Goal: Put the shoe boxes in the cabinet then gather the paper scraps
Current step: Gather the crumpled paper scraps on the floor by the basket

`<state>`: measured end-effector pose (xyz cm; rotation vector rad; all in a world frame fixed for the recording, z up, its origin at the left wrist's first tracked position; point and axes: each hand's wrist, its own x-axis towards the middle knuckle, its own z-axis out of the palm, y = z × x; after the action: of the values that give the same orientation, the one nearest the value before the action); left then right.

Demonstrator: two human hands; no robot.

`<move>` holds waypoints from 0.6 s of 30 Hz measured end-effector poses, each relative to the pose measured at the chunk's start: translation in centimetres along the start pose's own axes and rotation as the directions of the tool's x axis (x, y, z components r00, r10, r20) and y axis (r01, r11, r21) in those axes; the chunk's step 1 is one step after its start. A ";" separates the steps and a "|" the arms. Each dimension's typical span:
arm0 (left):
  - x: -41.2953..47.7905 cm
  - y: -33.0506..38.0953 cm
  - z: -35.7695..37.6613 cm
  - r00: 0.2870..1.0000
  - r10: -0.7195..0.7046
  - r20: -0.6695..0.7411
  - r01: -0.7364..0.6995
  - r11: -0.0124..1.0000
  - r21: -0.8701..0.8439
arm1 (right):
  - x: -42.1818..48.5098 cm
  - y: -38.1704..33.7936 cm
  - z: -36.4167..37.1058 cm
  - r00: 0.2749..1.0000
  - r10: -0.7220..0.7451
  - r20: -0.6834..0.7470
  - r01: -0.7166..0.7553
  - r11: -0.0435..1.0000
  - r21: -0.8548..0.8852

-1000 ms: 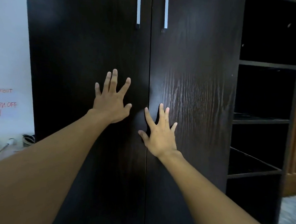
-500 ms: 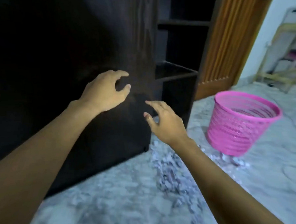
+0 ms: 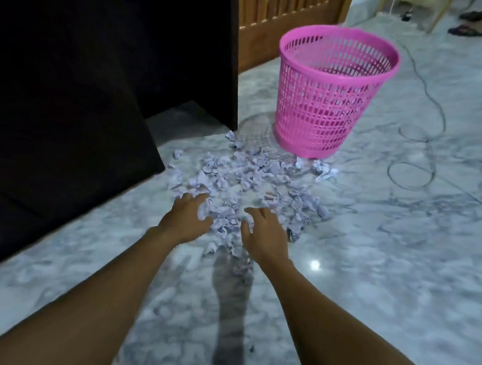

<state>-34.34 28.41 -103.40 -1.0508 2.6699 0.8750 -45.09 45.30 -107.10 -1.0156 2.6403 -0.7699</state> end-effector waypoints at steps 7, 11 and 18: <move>1.8 -4.0 8.4 0.983 0.103 0.154 -0.144 0.948 0.283 | -5.7 3.1 7.4 0.966 0.234 0.111 -0.234 0.972 -0.015; 3.0 -5.1 11.3 0.952 0.293 0.091 -0.306 0.884 0.354 | -7.3 3.7 10.2 0.973 0.218 0.080 -0.210 0.972 -0.102; 4.4 -5.9 13.9 0.888 0.460 0.005 -0.410 0.784 0.466 | -8.3 2.9 11.5 0.958 0.287 -0.021 -0.285 0.956 0.073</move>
<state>-34.81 30.24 -119.07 -0.3812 3.0450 0.1967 -36.39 48.16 -118.27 -0.5874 2.6827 -0.8074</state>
